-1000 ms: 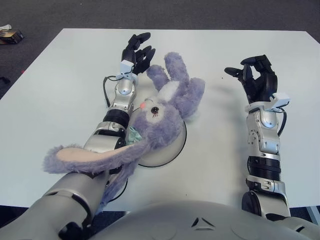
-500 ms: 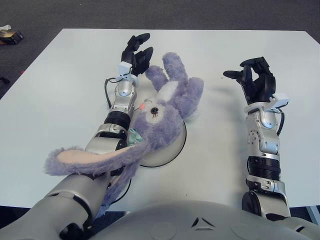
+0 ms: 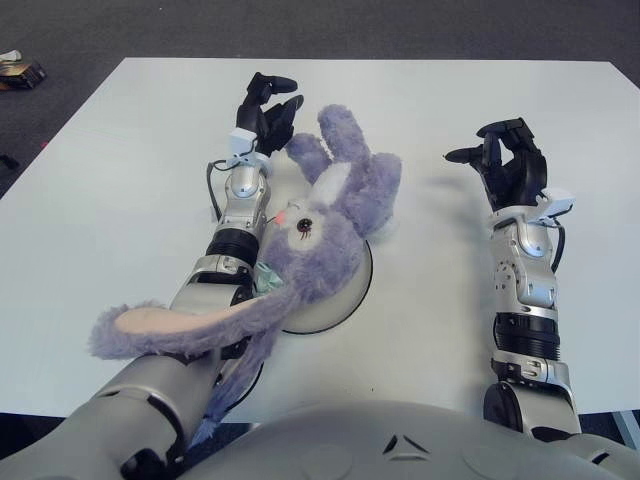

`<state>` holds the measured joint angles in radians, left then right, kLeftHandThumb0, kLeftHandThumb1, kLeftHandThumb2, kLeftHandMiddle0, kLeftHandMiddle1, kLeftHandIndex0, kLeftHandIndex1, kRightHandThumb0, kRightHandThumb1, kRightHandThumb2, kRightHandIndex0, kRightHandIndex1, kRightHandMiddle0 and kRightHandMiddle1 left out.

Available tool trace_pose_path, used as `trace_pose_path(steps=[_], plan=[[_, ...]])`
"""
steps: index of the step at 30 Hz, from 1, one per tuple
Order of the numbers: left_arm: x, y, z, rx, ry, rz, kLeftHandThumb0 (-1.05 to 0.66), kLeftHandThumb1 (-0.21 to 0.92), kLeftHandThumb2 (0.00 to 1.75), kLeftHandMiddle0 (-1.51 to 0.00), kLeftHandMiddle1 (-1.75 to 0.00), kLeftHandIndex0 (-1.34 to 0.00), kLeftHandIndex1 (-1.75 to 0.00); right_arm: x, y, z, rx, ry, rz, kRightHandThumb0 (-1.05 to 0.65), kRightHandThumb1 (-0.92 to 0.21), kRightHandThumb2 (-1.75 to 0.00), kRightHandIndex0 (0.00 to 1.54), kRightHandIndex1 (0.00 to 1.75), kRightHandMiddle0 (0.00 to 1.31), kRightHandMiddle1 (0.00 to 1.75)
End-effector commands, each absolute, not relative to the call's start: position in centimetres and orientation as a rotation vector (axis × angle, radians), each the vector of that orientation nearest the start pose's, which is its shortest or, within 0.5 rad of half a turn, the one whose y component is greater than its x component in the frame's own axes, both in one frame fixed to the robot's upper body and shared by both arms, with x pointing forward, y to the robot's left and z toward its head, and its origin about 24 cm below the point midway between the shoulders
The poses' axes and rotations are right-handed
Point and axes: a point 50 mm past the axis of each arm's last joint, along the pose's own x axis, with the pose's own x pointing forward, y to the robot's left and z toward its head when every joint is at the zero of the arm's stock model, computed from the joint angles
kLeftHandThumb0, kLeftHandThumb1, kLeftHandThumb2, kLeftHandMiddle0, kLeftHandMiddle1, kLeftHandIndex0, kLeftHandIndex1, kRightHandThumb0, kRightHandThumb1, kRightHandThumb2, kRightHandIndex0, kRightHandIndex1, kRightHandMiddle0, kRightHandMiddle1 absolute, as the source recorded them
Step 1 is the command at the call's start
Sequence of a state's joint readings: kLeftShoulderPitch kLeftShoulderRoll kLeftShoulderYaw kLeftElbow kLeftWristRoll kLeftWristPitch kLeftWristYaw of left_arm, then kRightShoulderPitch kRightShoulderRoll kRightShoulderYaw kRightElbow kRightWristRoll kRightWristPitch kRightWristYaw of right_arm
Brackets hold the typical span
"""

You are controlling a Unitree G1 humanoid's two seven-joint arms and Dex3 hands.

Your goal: Put the doll into the plate.

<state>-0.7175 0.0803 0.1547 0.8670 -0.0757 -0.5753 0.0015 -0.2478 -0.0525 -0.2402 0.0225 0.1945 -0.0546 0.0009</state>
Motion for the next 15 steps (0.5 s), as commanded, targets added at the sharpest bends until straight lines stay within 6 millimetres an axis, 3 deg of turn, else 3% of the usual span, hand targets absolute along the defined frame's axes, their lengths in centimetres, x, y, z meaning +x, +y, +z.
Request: trace_pose_path(steps=[1,5,8,11,15], plan=[[35.98,16.33,9.89,-0.045,-0.373,0.038,-0.35,0.92,0.33,-1.04,-0.1,-0.4,-1.52,28.99,-19.93,10.23,0.179,-0.263,-0.17,-0.35,-0.92,-0.36,0.75,1.35,0.37,1.58],[35.91,16.55,9.84,-0.046,-0.372,0.049,-0.35,0.92,0.32,-1.04,-0.11,-0.4,-1.52,29.02,-19.86,10.13,0.179,-0.254,-0.171,-0.35,-0.92,-0.36,0.74,1.37,0.37,1.58],[35.83,16.71,9.8,-0.043,-0.372,0.062,-0.12,0.92,0.26,-0.76,-0.81,-0.37,-1.51,29.07,-19.79,9.98,0.175,-0.243,-0.172,-0.35,-0.92,-0.35,0.74,1.37,0.38,1.56],[35.77,16.77,9.76,-0.041,-0.373,0.068,-0.04,0.92,0.23,-0.67,-1.06,-0.35,-1.5,29.1,-19.73,9.86,0.172,-0.236,-0.173,-0.35,-0.92,-0.34,0.73,1.37,0.39,1.55],[35.7,16.89,9.72,-0.04,-0.373,0.072,-0.01,0.92,0.23,-0.63,-1.15,-0.35,-1.49,29.13,-19.6,9.75,0.174,-0.227,-0.172,-0.35,-0.92,-0.33,0.73,1.37,0.4,1.54]])
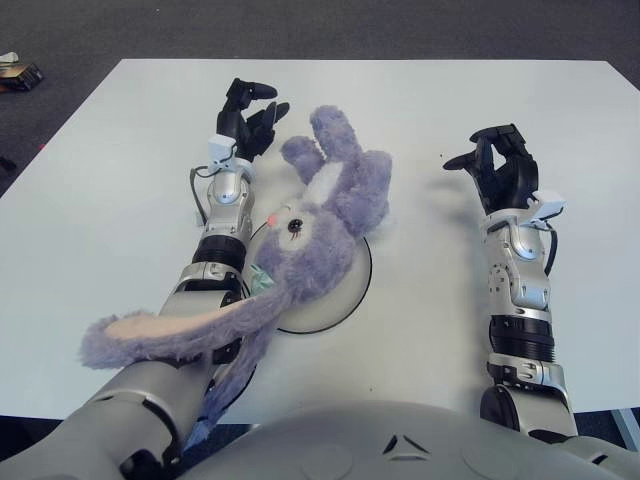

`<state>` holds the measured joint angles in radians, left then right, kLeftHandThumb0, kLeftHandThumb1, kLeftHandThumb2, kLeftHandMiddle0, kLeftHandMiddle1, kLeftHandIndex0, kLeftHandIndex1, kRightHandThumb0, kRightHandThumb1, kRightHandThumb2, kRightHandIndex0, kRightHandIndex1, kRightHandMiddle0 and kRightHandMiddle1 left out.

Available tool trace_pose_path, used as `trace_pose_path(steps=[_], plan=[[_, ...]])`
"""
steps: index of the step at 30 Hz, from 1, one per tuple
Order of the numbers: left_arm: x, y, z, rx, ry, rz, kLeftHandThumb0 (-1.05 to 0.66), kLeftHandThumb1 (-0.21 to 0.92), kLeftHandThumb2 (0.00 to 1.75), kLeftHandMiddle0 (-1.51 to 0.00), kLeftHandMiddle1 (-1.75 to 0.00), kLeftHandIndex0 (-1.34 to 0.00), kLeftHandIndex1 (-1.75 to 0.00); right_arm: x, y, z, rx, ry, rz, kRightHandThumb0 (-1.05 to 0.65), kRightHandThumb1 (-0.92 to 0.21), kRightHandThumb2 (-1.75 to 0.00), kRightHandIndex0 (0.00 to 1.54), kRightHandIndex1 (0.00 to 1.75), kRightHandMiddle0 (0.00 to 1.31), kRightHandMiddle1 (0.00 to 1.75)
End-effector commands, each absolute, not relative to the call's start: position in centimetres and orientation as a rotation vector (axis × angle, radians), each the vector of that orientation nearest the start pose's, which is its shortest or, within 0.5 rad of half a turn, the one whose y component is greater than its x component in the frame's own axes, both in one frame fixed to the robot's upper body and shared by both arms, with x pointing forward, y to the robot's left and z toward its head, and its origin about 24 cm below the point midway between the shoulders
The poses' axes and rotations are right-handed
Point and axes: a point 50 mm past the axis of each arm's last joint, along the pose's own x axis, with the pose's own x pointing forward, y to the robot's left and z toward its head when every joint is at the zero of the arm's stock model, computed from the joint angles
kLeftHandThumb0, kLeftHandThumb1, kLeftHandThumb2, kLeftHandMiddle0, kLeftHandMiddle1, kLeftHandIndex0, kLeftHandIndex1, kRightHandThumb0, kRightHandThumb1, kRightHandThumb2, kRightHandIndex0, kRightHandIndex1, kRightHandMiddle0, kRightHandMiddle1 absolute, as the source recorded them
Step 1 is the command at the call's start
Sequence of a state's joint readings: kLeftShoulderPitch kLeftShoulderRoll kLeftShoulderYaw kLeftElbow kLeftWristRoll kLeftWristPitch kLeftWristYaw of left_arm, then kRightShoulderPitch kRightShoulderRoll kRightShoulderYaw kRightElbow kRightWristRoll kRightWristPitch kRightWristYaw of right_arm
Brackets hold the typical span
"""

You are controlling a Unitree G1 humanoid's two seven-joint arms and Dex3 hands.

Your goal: Put the doll into the plate.

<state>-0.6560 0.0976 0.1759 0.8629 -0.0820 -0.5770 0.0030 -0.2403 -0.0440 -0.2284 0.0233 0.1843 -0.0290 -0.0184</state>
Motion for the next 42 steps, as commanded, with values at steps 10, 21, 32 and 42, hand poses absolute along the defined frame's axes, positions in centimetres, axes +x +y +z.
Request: trace_pose_path(steps=[10,21,32,42], plan=[[35.4,17.4,9.5,-0.041,-0.375,0.083,-0.01,0.92,0.21,-0.63,-1.23,-0.37,-1.42,29.3,-19.5,9.5,0.166,-0.19,-0.168,-0.36,-0.92,-0.32,0.74,1.38,0.41,1.53],[34.9,18.0,9.0,-0.052,-0.374,0.105,0.0,0.92,0.2,-0.63,-1.26,-0.39,-1.38,29.4,-19.5,9.4,0.12,-0.148,-0.161,-0.35,-0.92,-0.34,0.74,1.44,0.4,1.55],[34.7,18.2,8.7,-0.062,-0.373,0.112,0.0,0.92,0.2,-0.63,-1.27,-0.4,-1.35,29.6,-19.5,9.2,0.028,-0.111,-0.154,-0.35,-0.92,-0.36,0.71,1.54,0.37,1.57],[34.5,18.3,8.4,-0.068,-0.371,0.115,0.0,0.92,0.2,-0.63,-1.28,-0.41,-1.34,29.7,-19.4,9.1,-0.013,-0.089,-0.158,-0.35,-0.92,-0.36,0.7,1.58,0.37,1.58]])
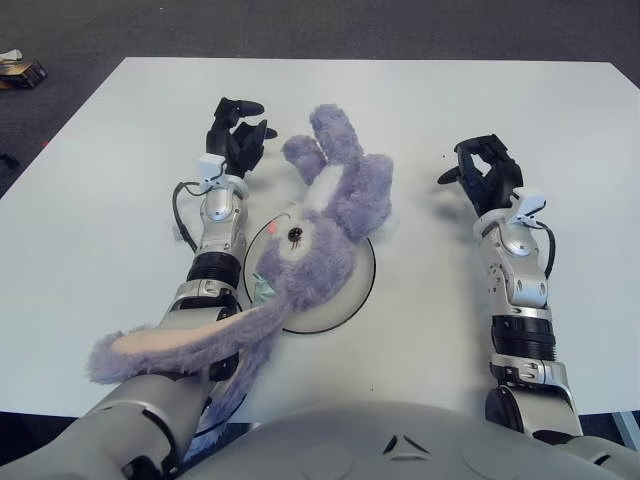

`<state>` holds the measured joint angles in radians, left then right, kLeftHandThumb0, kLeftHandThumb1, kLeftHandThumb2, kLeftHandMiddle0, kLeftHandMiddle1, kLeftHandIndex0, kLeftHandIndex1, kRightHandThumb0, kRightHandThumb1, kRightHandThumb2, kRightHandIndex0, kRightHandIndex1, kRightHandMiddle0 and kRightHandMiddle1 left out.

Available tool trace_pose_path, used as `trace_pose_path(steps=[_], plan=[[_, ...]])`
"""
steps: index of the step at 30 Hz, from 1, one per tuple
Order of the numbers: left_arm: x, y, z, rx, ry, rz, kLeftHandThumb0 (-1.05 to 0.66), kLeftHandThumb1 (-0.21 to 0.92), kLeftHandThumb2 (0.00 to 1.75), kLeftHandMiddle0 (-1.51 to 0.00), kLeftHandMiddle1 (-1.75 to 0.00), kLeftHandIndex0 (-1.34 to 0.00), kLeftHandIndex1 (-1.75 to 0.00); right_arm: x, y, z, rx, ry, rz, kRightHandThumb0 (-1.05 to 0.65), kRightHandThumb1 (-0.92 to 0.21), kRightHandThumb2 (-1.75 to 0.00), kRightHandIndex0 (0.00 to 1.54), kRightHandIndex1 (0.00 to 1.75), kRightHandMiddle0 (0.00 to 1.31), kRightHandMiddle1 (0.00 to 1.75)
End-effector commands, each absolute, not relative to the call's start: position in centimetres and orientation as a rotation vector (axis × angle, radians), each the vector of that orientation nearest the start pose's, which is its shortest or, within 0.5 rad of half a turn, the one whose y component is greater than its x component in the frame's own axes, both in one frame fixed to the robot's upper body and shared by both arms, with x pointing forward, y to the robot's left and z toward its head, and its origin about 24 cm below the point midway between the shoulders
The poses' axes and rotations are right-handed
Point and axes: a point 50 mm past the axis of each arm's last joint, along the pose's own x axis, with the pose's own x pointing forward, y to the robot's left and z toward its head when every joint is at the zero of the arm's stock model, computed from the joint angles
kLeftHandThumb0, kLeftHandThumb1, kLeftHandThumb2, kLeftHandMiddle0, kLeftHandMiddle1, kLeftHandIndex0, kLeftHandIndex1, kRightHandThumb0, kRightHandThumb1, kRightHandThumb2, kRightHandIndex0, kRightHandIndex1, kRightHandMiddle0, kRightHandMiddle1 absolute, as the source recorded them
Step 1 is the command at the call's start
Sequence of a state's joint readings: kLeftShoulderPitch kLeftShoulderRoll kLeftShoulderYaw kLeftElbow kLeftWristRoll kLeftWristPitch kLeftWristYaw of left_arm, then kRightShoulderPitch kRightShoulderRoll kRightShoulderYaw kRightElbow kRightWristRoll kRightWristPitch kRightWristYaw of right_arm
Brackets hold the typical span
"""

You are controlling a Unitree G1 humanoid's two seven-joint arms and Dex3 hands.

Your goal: Put the doll into the plate.

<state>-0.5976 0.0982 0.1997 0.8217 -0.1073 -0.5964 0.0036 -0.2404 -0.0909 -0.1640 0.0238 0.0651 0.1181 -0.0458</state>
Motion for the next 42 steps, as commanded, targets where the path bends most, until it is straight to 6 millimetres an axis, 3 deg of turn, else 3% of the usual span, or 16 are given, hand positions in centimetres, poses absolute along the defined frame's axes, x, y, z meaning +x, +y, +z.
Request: trace_pose_path(steps=[1,9,20,42], plan=[[34.4,18.3,8.3,-0.07,-0.37,0.116,0.0,0.92,0.2,-0.63,-1.28,-0.41,-1.34,29.8,-19.4,9.0,-0.013,-0.087,-0.161,-0.36,-0.92,-0.36,0.7,1.58,0.37,1.58],[34.2,18.3,7.9,-0.082,-0.368,0.113,0.0,0.92,0.2,-0.62,-1.3,-0.41,-1.33,29.9,-19.1,8.2,0.008,-0.077,-0.203,-0.36,-0.92,-0.38,0.68,1.62,0.36,1.6],[33.7,18.2,7.1,-0.08,-0.35,0.111,0.0,0.92,0.2,-0.62,-1.31,-0.42,-1.32,30.7,-19.6,7.0,0.004,-0.026,-0.259,-0.36,-0.86,-0.52,0.68,1.67,0.32,1.66],[33.4,18.3,5.9,-0.045,-0.269,0.107,0.0,0.92,0.2,-0.61,-1.32,-0.43,-1.3,30.9,-20.0,6.8,-0.014,-0.012,-0.26,-0.36,-0.85,-0.57,0.68,1.74,0.28,1.71]])
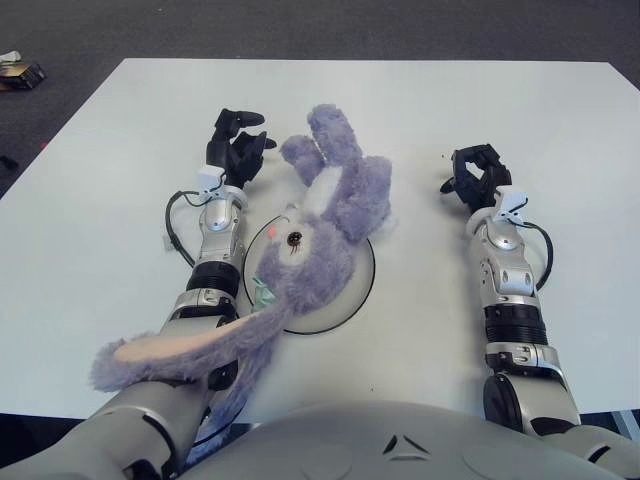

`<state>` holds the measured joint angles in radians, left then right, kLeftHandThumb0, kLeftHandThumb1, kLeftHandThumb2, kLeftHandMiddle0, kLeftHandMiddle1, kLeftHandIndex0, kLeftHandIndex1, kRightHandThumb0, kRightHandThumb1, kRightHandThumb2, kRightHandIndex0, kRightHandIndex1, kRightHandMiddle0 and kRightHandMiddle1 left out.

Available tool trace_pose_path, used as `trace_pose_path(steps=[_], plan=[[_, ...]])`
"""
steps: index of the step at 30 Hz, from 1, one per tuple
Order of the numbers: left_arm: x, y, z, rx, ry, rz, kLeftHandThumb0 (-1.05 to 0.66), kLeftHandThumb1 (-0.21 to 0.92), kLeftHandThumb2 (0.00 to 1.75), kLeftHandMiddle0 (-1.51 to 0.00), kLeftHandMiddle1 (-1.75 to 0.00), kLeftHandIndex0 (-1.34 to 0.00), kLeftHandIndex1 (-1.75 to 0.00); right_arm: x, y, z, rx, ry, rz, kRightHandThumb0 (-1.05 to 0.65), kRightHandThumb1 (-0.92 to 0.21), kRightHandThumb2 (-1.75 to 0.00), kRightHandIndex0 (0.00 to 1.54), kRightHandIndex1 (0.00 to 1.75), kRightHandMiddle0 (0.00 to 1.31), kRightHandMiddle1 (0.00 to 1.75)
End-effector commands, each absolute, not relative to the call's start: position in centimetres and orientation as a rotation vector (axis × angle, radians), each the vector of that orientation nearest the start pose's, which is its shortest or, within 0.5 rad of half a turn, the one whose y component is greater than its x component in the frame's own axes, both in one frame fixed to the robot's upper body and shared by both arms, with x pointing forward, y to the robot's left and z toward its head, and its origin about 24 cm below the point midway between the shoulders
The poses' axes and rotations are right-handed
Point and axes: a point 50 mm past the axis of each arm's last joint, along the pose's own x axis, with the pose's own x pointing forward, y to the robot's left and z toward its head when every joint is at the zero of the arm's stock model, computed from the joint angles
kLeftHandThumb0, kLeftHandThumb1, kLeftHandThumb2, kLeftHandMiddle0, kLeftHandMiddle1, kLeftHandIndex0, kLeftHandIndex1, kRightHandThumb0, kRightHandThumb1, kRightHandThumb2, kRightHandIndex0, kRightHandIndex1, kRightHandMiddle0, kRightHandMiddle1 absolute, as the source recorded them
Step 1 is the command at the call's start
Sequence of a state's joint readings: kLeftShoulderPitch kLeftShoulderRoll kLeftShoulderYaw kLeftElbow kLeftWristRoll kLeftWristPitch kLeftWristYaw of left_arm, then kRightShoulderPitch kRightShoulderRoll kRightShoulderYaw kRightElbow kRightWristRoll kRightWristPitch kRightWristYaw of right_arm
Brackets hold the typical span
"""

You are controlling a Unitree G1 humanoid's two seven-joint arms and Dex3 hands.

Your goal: Put the doll into the plate.

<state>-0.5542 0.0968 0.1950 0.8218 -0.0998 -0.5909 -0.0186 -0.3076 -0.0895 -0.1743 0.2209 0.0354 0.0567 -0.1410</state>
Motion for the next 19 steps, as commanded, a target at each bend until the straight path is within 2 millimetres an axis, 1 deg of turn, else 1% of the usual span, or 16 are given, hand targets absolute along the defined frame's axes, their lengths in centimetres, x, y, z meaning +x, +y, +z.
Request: trace_pose_path(steps=[1,7,16,19], plan=[[33.4,18.3,5.8,-0.043,-0.265,0.109,-0.01,0.92,0.2,-0.61,-1.32,-0.43,-1.3,30.9,-20.0,6.8,-0.013,-0.012,-0.26,-0.36,-0.85,-0.57,0.68,1.75,0.28,1.71],[33.2,18.4,5.6,-0.037,-0.254,0.116,-0.01,0.92,0.2,-0.62,-1.32,-0.43,-1.3,30.9,-20.1,6.8,-0.011,-0.012,-0.261,-0.36,-0.85,-0.58,0.69,1.75,0.28,1.71],[31.9,18.2,4.8,-0.032,-0.247,0.122,0.0,0.92,0.19,-0.63,-1.28,-0.42,-1.33,30.7,-20.1,6.8,-0.007,-0.016,-0.263,-0.36,-0.84,-0.59,0.7,1.75,0.28,1.72],[31.6,18.0,4.6,-0.033,-0.246,0.121,0.0,0.92,0.19,-0.63,-1.27,-0.42,-1.34,30.5,-20.1,6.8,-0.005,-0.018,-0.264,-0.36,-0.83,-0.61,0.71,1.75,0.28,1.72]])
